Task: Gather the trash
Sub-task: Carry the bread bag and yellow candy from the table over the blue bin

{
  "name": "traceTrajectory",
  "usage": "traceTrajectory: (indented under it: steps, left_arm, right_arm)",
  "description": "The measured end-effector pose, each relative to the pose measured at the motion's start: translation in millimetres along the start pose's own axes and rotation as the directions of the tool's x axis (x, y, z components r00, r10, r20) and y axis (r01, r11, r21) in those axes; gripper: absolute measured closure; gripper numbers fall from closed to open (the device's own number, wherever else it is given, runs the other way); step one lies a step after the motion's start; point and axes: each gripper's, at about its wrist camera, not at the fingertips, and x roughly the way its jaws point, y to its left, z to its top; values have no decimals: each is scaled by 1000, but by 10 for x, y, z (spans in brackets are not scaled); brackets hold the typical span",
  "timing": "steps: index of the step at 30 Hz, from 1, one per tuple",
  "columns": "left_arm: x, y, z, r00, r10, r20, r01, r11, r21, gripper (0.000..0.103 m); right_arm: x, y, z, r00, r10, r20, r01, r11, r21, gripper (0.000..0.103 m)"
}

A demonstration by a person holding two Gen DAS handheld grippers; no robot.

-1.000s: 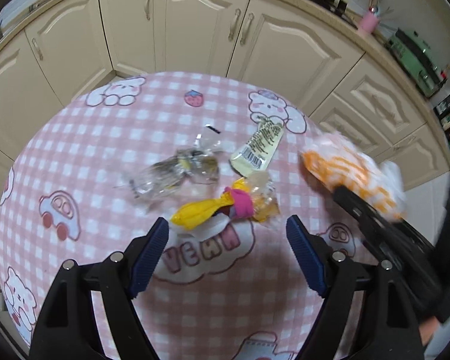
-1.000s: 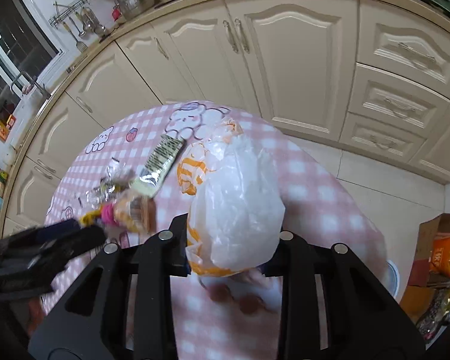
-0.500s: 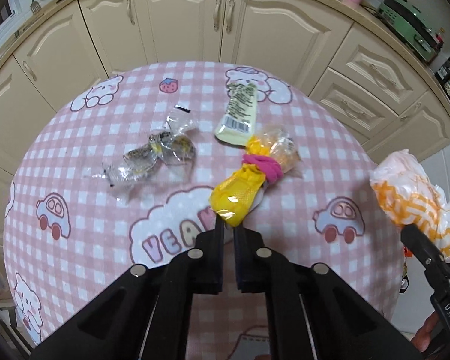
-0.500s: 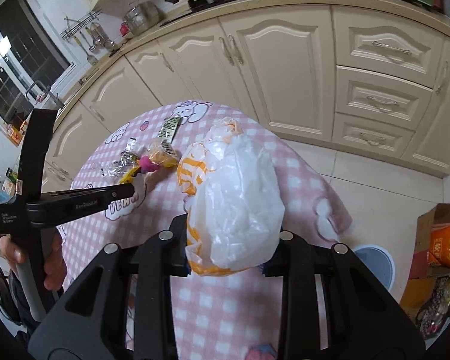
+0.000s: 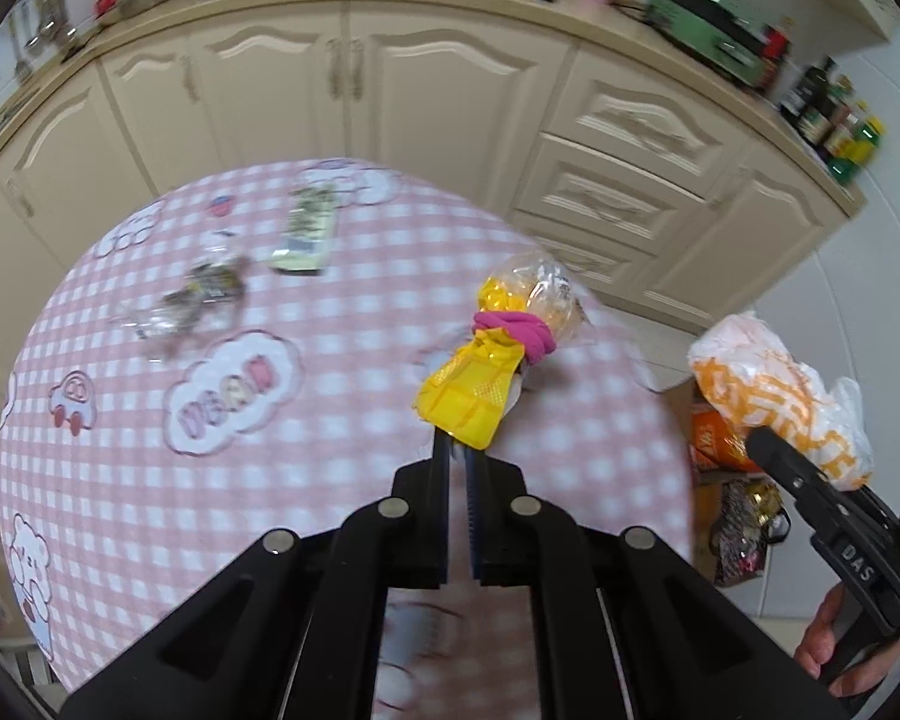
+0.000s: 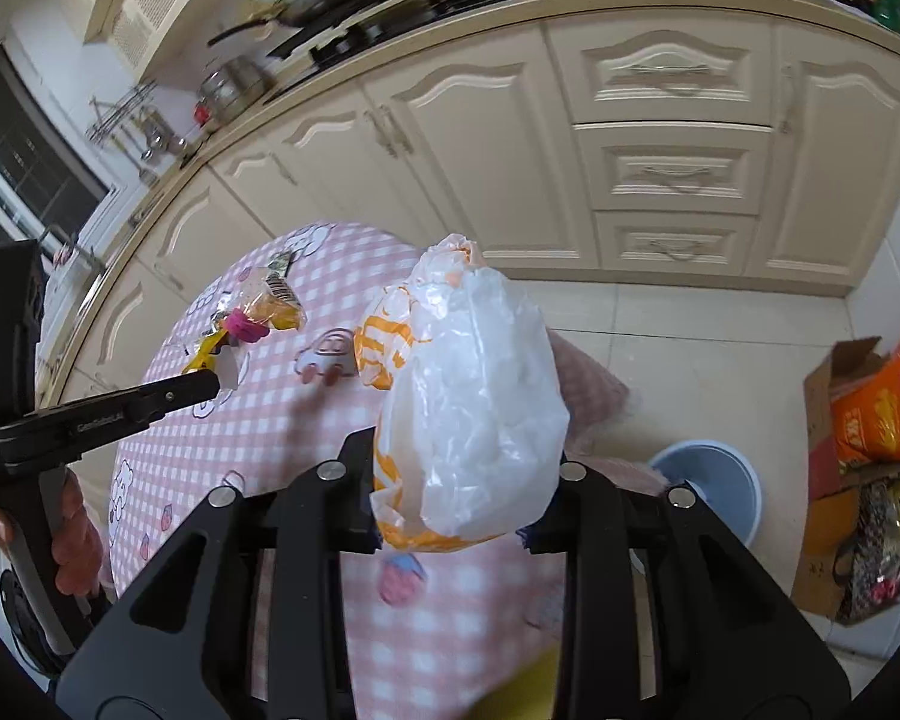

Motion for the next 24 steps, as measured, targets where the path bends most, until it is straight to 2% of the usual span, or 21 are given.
traceTrajectory:
  steps: [6,13,19,23,24]
  left_arm:
    - [-79,-707,-195,999,-43,4,42,992,119,98]
    - [-41,-1489,-381,996,-86,-22,89,967,241,98]
    - [116,-2087,-518,992,-106,-62,121,938,325,98]
    - [301,-2359,-579,989,-108,-105,139,923,358,98]
    - [353,-2411,-587,988,-103,-112,137,923,360,95]
  right_arm:
    - [-352,-405,-158,999,-30,30,28,997,68,73]
    - [-713,-973,-362,995,-89,50,79,982,171,73]
    - [-909,-1411,-556,990,-131,52,114,961,251,73]
    - [-960,-1692,-691,988,-149,40,130,944,303,73]
    - [-965,-1753,-717,988,-153,37,134,941,312,73]
